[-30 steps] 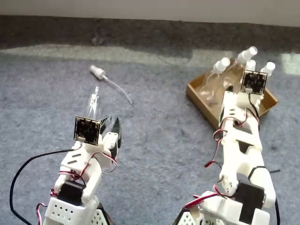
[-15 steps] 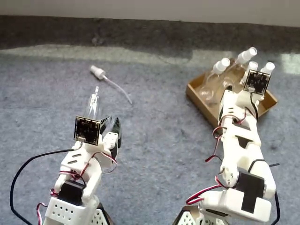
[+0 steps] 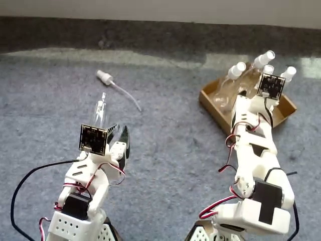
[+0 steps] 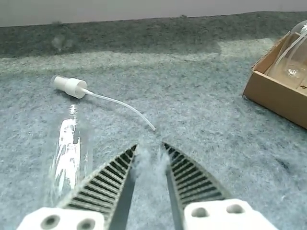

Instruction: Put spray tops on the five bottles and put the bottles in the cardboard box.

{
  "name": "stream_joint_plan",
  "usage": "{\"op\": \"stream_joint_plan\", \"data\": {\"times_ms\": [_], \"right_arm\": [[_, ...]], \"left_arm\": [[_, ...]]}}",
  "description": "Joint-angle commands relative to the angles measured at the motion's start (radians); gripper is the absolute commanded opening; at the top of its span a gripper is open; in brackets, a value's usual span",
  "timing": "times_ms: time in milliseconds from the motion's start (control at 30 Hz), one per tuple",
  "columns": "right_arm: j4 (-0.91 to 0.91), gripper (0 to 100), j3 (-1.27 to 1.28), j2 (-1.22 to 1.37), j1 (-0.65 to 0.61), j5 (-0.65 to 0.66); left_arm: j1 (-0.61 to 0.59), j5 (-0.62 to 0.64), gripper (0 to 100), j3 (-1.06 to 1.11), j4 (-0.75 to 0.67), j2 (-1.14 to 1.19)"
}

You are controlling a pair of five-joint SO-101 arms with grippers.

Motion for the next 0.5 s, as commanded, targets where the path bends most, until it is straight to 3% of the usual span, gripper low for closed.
{"op": "stream_joint_plan", "data": {"times_ms": [0,467], "right_arm": [[-0.012,22.1,-0.038,-0.007,-0.007,-0.005],[0.079,22.3,-0.028,-0.166,-0.012,0.064]], "left_arm": [[-0.001,-0.006,4,0.019,0.006,-0.012],[-0.001,-0.006,4,0.019,0.006,-0.012]]}}
